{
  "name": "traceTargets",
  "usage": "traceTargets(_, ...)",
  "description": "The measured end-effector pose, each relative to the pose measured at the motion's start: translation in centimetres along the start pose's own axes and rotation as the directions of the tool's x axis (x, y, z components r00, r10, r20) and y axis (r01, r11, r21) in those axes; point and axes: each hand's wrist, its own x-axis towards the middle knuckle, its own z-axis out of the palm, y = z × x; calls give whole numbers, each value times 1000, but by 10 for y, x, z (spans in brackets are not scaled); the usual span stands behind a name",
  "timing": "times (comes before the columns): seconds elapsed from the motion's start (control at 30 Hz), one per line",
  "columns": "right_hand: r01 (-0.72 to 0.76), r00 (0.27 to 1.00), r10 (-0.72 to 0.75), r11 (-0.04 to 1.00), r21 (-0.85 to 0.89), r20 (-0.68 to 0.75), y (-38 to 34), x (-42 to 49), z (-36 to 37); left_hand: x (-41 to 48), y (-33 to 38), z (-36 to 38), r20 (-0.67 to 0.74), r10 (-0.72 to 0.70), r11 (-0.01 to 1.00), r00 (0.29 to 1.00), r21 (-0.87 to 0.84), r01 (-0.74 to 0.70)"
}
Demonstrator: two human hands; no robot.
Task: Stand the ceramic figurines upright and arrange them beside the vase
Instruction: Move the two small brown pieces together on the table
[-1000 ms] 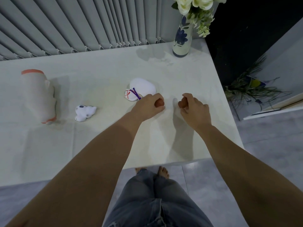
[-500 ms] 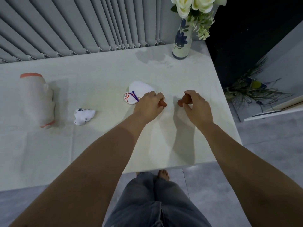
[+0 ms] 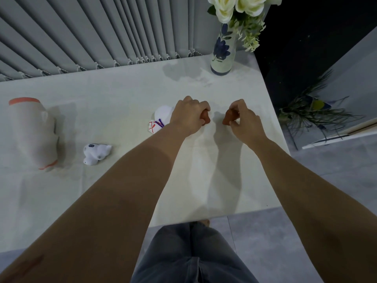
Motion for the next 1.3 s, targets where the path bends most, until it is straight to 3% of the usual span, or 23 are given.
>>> traceTargets(0.17,33,999,-35,998,-58,-29,0,-1,8,6,-1,1,50,30,999,998,-24,-28)
traceTargets(0.47,-44,991,27,991,-127,-131,-2,-11,16,0,-7,3,87,-10,1000,996,-13,12)
traceTargets(0.77,-169,963,68,905,-390,-261,-13,-3,22,-5,-3,7,-14,-38,999,999,3,38)
traceTargets(1.03,-42,947,-72,939,-342,-314,-11,3,25,4,-5,0,25,-87,993,996,-84,88)
traceTargets(1.3,108,971,-155,964,-244,-181,-9,14,24,10,-3,-5,33,-117,983,993,-138,120)
